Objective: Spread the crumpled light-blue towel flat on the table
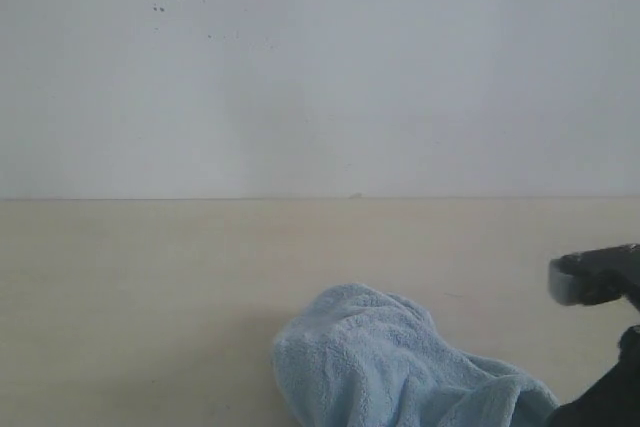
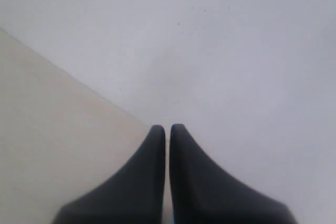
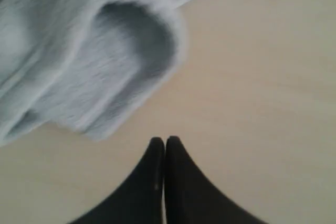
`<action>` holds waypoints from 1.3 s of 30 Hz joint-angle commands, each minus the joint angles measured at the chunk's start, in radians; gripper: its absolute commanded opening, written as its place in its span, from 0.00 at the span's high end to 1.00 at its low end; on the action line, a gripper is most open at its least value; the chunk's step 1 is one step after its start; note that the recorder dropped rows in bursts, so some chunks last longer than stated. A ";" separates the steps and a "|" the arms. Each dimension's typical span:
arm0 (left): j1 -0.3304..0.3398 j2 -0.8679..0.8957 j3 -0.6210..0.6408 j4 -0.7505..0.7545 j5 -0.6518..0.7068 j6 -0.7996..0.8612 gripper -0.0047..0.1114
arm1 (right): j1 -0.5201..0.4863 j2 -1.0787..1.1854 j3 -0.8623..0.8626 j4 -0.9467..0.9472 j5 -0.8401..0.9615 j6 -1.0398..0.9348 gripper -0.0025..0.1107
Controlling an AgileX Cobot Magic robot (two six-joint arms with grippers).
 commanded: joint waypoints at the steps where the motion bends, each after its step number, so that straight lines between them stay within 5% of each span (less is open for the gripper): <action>1: -0.004 -0.002 0.004 -0.010 -0.030 -0.009 0.93 | 0.002 0.080 -0.005 0.295 0.033 -0.301 0.98; 7: -0.004 -0.002 -0.059 0.021 -0.212 -0.008 0.93 | 0.002 0.115 -0.005 0.326 -0.019 -0.305 0.90; 15: -0.004 0.122 -0.423 0.823 -0.169 -0.001 0.93 | 0.002 0.115 -0.005 0.343 -0.042 -0.303 0.57; 20: -0.006 0.438 -0.449 1.105 -0.054 -0.003 0.93 | 0.002 0.115 -0.005 0.345 -0.067 -0.301 0.56; 27: -0.006 0.882 -0.458 1.020 0.126 -0.180 0.93 | 0.002 0.115 0.030 0.356 -0.161 -0.272 0.56; 33: -0.006 1.107 -0.561 0.895 0.306 -0.175 0.93 | 0.002 0.129 0.058 0.427 -0.250 -0.292 0.56; 36: -0.006 1.164 -0.604 0.770 0.375 -0.055 0.93 | 0.002 0.172 0.058 0.432 -0.291 -0.300 0.56; 39: -0.006 1.206 -0.609 0.476 0.432 0.248 0.93 | 0.002 0.238 0.058 0.448 -0.338 -0.305 0.56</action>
